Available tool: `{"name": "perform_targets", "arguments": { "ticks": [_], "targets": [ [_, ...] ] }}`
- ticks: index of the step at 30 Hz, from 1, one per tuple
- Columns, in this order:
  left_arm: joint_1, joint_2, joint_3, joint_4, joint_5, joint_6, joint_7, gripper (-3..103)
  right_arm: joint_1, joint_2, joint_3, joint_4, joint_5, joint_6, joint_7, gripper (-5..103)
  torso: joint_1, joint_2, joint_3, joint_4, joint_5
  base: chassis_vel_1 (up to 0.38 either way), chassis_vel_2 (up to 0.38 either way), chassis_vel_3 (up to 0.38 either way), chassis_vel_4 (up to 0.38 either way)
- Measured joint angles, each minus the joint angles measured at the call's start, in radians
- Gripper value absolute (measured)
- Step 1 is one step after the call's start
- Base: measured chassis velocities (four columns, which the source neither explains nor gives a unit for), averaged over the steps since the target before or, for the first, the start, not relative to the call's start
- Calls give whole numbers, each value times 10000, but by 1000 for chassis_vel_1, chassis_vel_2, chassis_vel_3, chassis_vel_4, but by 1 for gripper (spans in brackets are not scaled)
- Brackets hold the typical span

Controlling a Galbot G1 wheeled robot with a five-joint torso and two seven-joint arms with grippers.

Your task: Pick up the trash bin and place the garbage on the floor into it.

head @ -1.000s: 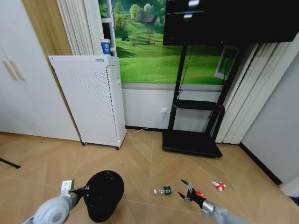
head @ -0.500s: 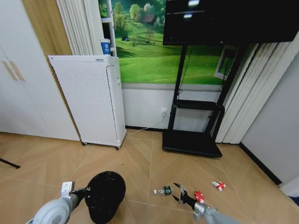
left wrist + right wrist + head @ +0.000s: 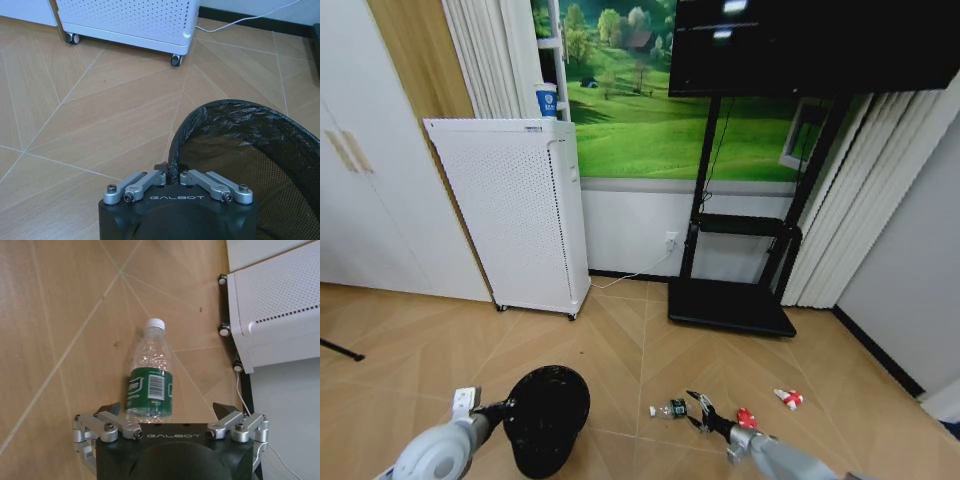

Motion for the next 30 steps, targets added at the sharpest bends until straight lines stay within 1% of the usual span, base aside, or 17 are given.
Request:
{"name": "perform_targets", "arguments": {
  "ticks": [5, 7, 8, 10, 13, 21, 23, 26, 30],
  "targets": [
    [-24, -73, 49, 42, 5, -2, 33, 7, 135, -123, -374, -5, -1, 3, 43, 100, 0, 0, 0, -2, 0, 0, 0, 0, 0],
    [3, -106, 49, 43, 34, -5, 43, 7, 433, -268, -773, 172, 2, 35, 58, 100, 0, 0, 0, -1, -1, 0, 0, 0, 0],
    [3, -106, 49, 43, 34, -5, 43, 7, 433, -268, -773, 172, 2, 35, 58, 100, 0, 0, 0, -1, -1, 0, 0, 0, 0],
    [9, -151, 53, 59, 81, -7, 51, 7, 846, -415, -1355, 396, 122, 40, 71, 100, 0, 0, -1, 3, -2, 0, 0, 0, 0],
    [5, -202, 69, 65, 110, -8, 51, 7, 997, -426, -1630, 480, 241, 39, 79, 100, 0, 0, 0, 2, -3, 0, 0, 0, 0],
    [110, -242, -1, -110, 130, -19, 41, 7, 733, -186, -1872, 198, 363, 45, 93, 100, 0, 0, 0, -2, 3, 0, 0, 0, 0],
    [116, -238, -20, -129, 138, -29, 41, 7, 768, -138, -2074, 84, 457, 63, 85, 100, 0, 0, -1, -2, -4, 0, 0, 0, 0],
    [84, -274, 6, -152, 147, -43, 46, 7, 895, -81, -2210, 7, 504, 163, 50, 100, 0, 0, -1, 0, 2, 0, 0, 0, 0],
    [79, -308, 27, -206, 168, -58, 53, 7, 1089, -232, -2217, 110, 532, 388, -13, 100, 0, 0, 0, 2, 1, 0, 0, 0, 0]
  ]
}}
